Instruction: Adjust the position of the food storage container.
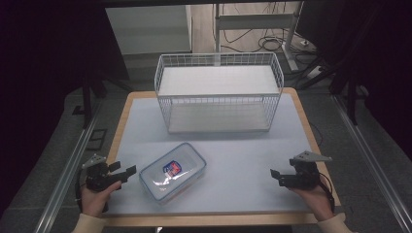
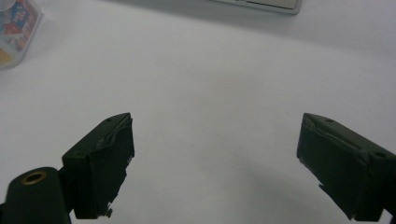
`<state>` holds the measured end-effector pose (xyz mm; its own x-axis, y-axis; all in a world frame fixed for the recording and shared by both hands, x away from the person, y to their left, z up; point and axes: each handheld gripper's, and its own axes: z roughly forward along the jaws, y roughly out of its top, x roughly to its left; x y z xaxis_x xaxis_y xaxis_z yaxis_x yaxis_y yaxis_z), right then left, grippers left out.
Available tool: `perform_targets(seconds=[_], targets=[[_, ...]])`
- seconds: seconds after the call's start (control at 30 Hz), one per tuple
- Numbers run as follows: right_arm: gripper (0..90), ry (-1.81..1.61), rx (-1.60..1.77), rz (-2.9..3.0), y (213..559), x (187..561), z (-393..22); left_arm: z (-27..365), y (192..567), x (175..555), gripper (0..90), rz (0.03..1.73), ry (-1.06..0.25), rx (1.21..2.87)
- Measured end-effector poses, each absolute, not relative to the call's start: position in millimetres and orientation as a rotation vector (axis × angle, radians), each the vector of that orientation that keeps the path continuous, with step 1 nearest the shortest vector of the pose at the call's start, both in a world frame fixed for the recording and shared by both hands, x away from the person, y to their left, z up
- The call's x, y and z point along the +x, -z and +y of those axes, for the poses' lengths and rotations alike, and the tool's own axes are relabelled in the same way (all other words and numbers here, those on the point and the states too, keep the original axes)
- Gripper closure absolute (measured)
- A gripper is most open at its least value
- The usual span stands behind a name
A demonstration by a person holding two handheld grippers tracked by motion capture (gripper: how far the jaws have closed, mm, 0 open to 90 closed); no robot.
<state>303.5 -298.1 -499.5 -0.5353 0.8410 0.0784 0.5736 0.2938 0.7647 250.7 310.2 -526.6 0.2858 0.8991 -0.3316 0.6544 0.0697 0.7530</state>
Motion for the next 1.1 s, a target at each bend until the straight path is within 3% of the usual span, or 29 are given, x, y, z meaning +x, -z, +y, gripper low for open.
perform_targets(seconds=[0.33, 0.8, 0.97, 1.1], targets=[[12.4, -1.091, 1.255, 2.224, 498.5, 300.5, -296.8, 312.5, 519.0, 246.4, 21.8, 1.441, -0.305, 1.585], [13.1, -1.066, 1.270, 2.218, 502.1, 302.7, -298.7, 310.8, 503.5, 240.9, 31.6, 1.404, -0.313, 1.571], [13.2, -1.059, 1.265, 2.222, 502.4, 302.1, -297.5, 312.1, 496.8, 236.9, 47.9, 1.395, -0.333, 1.558], [13.3, -1.055, 1.269, 2.219, 503.1, 302.9, -298.0, 313.9, 491.5, 234.2, 71.4, 1.364, -0.329, 1.559]])
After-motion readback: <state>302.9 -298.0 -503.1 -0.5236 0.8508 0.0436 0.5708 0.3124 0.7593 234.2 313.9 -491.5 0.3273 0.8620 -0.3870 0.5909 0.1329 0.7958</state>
